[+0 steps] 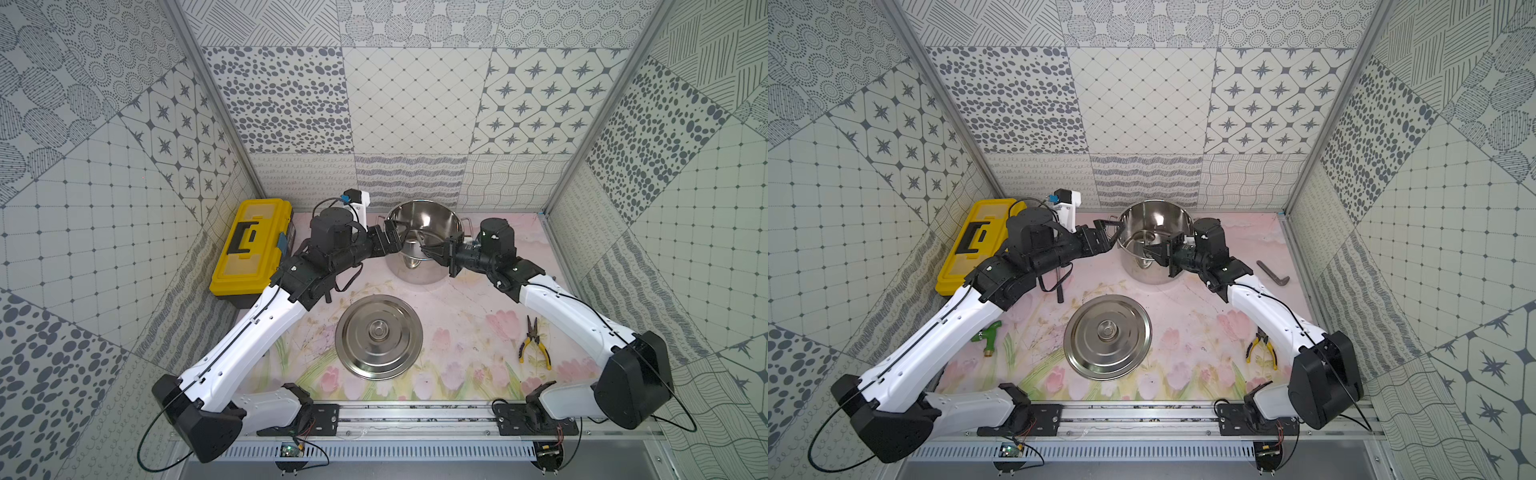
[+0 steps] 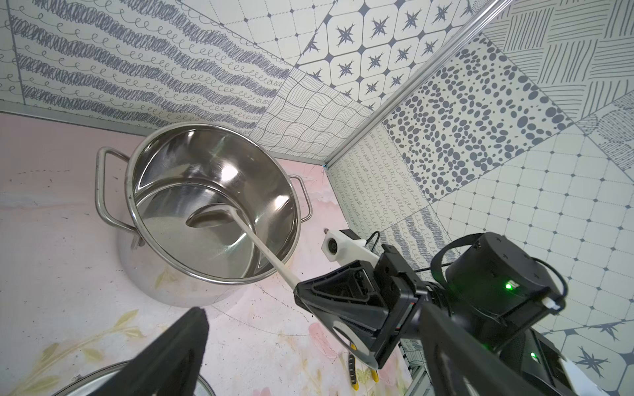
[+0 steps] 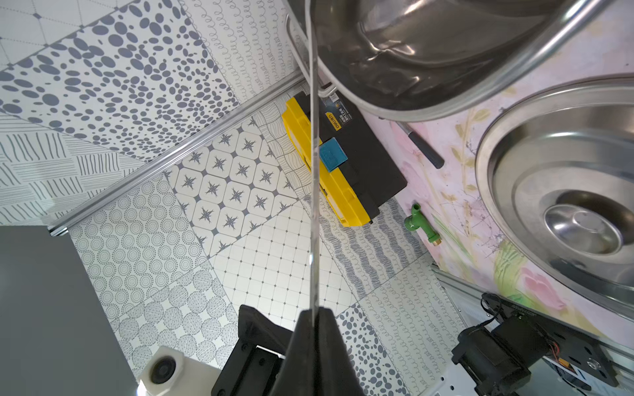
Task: Stir the soup with a spoon
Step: Stir the soup in the pan with a stick, then place the spoon at the center of the board.
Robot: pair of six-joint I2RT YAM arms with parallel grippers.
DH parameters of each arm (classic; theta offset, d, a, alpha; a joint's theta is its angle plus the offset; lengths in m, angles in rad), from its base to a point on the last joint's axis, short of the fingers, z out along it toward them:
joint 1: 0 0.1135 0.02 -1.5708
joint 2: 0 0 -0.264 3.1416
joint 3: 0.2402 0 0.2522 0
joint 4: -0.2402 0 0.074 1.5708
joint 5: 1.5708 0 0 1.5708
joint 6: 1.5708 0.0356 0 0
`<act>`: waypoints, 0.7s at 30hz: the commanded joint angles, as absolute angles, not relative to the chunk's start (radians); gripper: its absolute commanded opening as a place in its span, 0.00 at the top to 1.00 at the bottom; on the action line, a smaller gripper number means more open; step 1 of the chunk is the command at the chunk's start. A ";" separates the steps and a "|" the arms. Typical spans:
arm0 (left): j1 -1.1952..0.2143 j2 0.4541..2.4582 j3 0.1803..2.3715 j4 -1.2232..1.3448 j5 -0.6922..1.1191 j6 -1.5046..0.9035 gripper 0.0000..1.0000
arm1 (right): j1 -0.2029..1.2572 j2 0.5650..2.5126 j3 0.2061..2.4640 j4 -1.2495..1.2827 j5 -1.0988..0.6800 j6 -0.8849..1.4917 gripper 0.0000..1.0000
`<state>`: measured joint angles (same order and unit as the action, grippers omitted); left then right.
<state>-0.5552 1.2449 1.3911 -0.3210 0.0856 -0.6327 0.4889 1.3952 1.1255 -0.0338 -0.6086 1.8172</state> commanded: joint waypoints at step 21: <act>-0.549 1.249 1.402 -0.277 0.113 -0.613 0.00 | 0.136 1.112 1.420 -0.692 -0.782 0.902 1.00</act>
<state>-0.5552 1.2419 1.3911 -0.3218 0.0944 -0.6312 0.2096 1.1294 1.2903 -0.3443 -0.8963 1.3506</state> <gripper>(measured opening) 0.996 0.089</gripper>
